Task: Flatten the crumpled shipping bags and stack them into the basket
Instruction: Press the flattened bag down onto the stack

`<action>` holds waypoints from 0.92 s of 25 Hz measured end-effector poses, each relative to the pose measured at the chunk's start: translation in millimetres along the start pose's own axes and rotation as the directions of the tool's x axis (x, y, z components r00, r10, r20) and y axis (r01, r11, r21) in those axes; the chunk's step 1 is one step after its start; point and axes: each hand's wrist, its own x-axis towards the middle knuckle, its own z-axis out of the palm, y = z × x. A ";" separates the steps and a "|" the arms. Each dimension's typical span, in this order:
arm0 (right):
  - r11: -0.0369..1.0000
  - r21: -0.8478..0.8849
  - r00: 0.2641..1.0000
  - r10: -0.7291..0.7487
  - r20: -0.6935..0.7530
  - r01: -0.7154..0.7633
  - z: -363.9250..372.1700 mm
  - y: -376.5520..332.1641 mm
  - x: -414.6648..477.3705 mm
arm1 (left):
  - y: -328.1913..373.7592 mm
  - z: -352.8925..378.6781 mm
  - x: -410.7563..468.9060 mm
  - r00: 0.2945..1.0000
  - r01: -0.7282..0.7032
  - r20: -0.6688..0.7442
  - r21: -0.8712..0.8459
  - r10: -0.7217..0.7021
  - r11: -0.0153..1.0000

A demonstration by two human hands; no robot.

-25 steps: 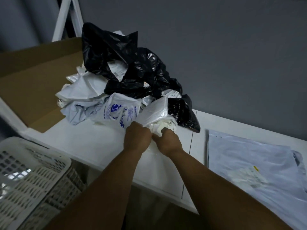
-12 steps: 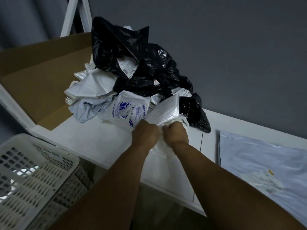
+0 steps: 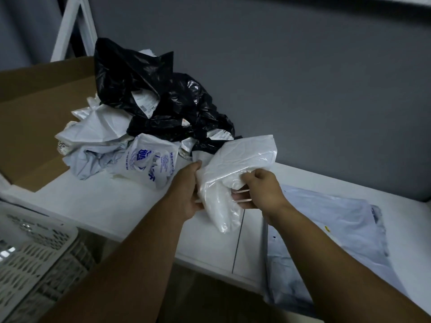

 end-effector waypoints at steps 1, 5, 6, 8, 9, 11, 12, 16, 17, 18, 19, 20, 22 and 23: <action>1.000 0.019 1.000 -0.004 0.013 0.003 -8.9 -0.3 -2.7 | -3.0 7.3 3.4 0.997 -0.006 0.079 -0.016 0.007 1.000; 0.997 0.077 0.996 -0.027 0.088 0.020 -41.9 2.0 -5.9 | -13.9 27.6 24.9 0.972 -0.043 0.230 -0.046 0.052 0.998; 0.997 0.077 0.995 -0.027 0.100 0.019 -49.7 2.8 -4.3 | -16.6 32.0 30.1 0.961 -0.050 0.267 -0.077 0.069 0.996; 0.997 0.075 0.994 -0.007 0.109 -0.001 -59.7 2.4 1.0 | -21.5 38.7 42.8 0.950 -0.084 0.294 -0.093 0.108 0.992; 0.995 0.094 0.995 0.009 0.100 -0.019 -64.1 2.4 2.3 | -24.2 43.3 46.4 0.944 -0.097 0.307 -0.100 0.124 0.990; 0.987 0.157 0.997 0.013 0.074 -0.025 -71.3 1.7 3.1 | -31.1 52.9 50.0 0.937 -0.115 0.322 -0.084 0.136 0.990; 0.984 0.176 0.998 -0.003 0.068 -0.009 -74.1 1.9 3.6 | -33.6 57.0 50.8 0.939 -0.156 0.299 -0.062 0.167 0.986; 0.972 0.232 0.999 -0.037 -0.022 0.041 -86.8 4.5 6.2 | -42.8 70.4 45.0 0.979 -0.204 -0.008 0.042 0.204 0.978; 0.960 0.278 0.998 -0.018 -0.065 0.035 -91.4 3.3 7.1 | -44.2 70.7 45.2 0.968 -0.224 -0.109 0.043 0.227 0.974; 0.947 0.319 0.993 -0.004 -0.114 0.040 -97.9 2.4 8.1 | -44.7 71.1 45.7 0.947 -0.257 -0.193 0.033 0.258 0.966; 0.932 0.359 0.988 0.011 -0.153 0.046 -105.7 1.1 8.4 | -44.0 69.9 46.0 0.927 -0.280 -0.254 0.025 0.277 0.960; 0.920 0.388 0.982 0.024 -0.187 0.051 -114.9 -0.6 7.8 | -42.5 69.3 45.5 0.911 -0.296 -0.293 0.024 0.290 0.955; 0.891 0.451 0.972 0.056 -0.230 0.055 -135.4 -1.6 6.5 | -38.9 65.9 45.8 0.879 -0.290 -0.376 0.068 0.294 0.955; 0.872 0.486 0.967 0.078 -0.244 0.052 -145.0 -1.5 5.3 | -37.2 63.9 45.3 0.869 -0.277 -0.405 0.078 0.284 0.958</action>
